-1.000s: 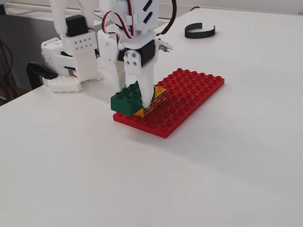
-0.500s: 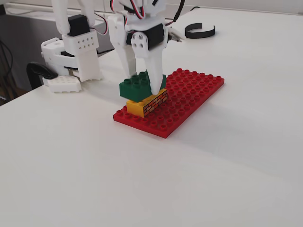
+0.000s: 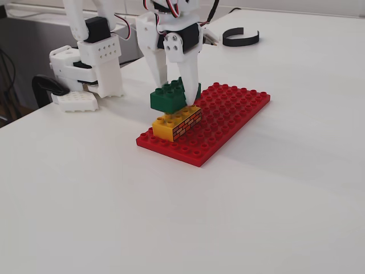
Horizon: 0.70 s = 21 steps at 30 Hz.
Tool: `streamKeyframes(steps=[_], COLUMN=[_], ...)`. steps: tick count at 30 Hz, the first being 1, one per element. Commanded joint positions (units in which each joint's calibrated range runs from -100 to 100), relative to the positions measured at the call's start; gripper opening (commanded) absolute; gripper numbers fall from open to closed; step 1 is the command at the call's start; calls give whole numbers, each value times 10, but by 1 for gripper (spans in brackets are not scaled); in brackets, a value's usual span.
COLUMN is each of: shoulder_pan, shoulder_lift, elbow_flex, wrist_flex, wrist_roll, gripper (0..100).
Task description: Grab the loose lego brick and stack it on top of the fixed one.
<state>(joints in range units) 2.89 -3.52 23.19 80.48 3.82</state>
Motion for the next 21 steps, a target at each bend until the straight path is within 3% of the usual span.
streamKeyframes(steps=[1, 21], shoulder_pan=[-1, 13], shoulder_lift=[-24, -24], elbow_flex=[11, 58], wrist_flex=[-12, -59], wrist_roll=[-2, -1], gripper=[10, 10])
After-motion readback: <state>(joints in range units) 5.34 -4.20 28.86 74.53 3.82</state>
